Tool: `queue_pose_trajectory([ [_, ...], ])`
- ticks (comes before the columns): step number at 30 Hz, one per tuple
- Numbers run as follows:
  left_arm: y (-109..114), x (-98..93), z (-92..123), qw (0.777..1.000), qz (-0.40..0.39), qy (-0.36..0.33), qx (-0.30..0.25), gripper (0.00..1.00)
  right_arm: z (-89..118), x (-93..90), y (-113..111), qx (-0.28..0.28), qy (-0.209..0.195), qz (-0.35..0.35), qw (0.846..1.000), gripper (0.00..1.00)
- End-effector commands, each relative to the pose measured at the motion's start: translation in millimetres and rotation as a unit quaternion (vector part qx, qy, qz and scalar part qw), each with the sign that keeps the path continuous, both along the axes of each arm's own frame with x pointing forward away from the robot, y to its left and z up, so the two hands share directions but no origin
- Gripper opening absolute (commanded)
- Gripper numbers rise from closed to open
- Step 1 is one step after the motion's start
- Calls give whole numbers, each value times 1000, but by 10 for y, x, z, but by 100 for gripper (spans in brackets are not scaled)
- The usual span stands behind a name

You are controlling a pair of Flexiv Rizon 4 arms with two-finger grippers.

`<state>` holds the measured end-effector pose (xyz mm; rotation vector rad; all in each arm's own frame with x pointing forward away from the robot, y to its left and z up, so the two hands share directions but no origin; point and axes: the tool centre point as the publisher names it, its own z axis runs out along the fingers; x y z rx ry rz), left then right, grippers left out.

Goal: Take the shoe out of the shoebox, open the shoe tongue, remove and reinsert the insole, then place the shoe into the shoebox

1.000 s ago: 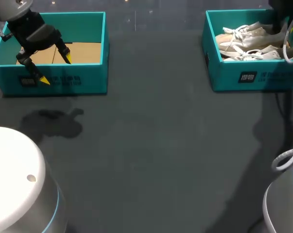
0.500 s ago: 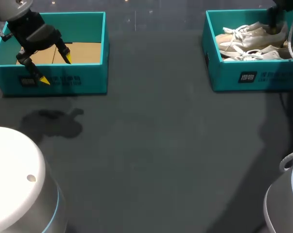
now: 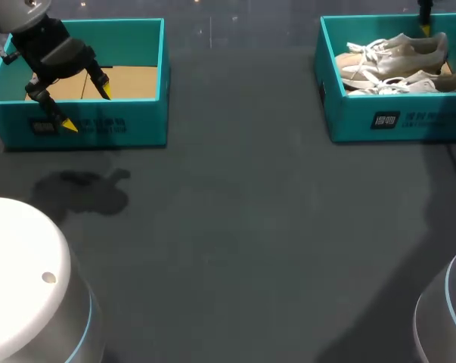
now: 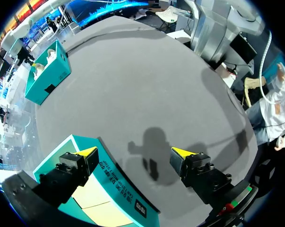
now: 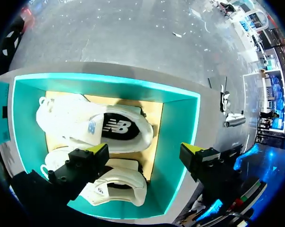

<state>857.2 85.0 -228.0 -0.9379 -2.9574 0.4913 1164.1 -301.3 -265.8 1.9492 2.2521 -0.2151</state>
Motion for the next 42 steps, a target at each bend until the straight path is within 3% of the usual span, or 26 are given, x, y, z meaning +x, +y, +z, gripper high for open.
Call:
queue_pose_trajectory([
  [1, 4, -3, 1, 1000, 0, 0, 1, 100, 283, -378, 69, 23, -27, 18, 999, 100],
  [12, 4, -3, 1, 1000, 0, 0, 1, 100, 717, -758, 392, 16, -19, 14, 1000, 100],
  [18, 82, 109, 311, 986, 165, 18, -26, 100, 814, -949, 580, 22, -17, 7, 1000, 100],
  [22, 187, 268, 455, 943, 330, 33, 8, 100, 872, -1067, 682, 22, -15, 7, 1000, 100],
  [24, 228, 330, 479, 914, 403, 28, 41, 100, 891, -1111, 719, 21, -14, 5, 1000, 100],
  [25, 270, 375, 488, 888, 455, 22, 58, 100, 906, -1143, 744, 20, -14, 4, 1000, 100],
  [27, 318, 411, 500, 871, 487, 26, 63, 100, 926, -1177, 770, 20, -15, 2, 1000, 100],
  [40, 823, 804, 486, 696, 713, 75, 47, 100, 952, -1468, 977, 35, -11, -22, 999, 100],
  [42, 889, 851, 474, 682, 725, 84, 48, 100, 955, -1518, 996, 35, -9, -26, 999, 100],
])
